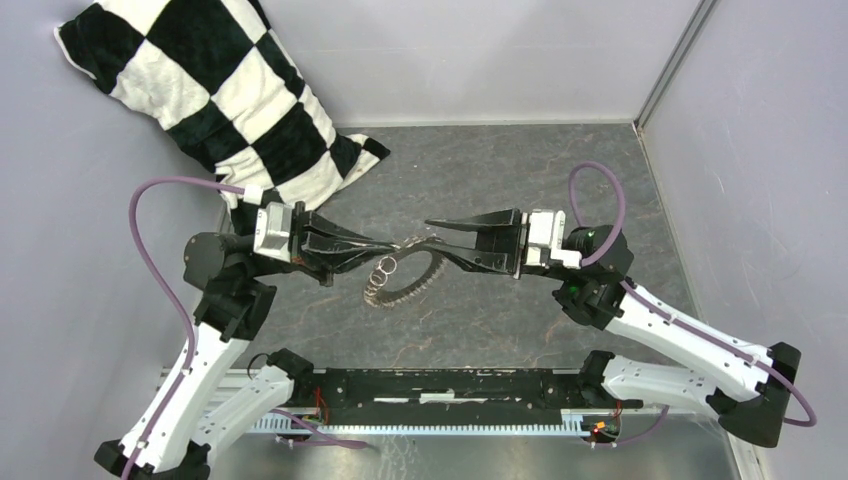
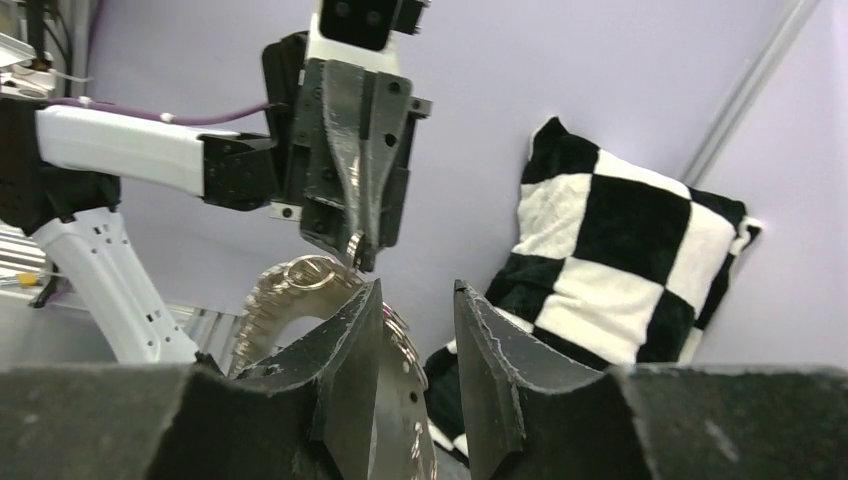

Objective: Put the keys on the keyring

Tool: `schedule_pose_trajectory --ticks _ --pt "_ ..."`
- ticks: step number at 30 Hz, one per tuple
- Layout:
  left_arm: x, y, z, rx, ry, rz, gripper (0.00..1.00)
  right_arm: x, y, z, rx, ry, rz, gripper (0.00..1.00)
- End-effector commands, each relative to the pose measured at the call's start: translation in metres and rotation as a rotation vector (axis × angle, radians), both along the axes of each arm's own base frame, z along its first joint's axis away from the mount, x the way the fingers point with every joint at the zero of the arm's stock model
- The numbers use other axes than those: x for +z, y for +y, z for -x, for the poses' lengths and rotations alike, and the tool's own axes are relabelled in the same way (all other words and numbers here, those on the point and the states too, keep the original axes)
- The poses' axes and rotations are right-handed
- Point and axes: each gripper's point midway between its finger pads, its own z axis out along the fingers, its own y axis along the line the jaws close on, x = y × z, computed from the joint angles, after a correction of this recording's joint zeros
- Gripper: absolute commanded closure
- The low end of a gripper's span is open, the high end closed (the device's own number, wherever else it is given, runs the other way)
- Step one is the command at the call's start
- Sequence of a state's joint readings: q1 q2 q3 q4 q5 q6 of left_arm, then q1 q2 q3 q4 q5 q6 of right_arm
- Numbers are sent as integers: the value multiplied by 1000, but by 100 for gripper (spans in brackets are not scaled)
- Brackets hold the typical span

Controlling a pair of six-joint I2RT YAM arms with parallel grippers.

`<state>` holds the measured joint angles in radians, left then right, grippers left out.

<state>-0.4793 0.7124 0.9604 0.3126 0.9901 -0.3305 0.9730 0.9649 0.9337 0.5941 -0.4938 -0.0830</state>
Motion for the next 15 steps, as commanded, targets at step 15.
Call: schedule_pose_trajectory --ticks 15 --pt "25 -3 -2 -22 -15 27 98 11 8 24 164 -2 0 58"
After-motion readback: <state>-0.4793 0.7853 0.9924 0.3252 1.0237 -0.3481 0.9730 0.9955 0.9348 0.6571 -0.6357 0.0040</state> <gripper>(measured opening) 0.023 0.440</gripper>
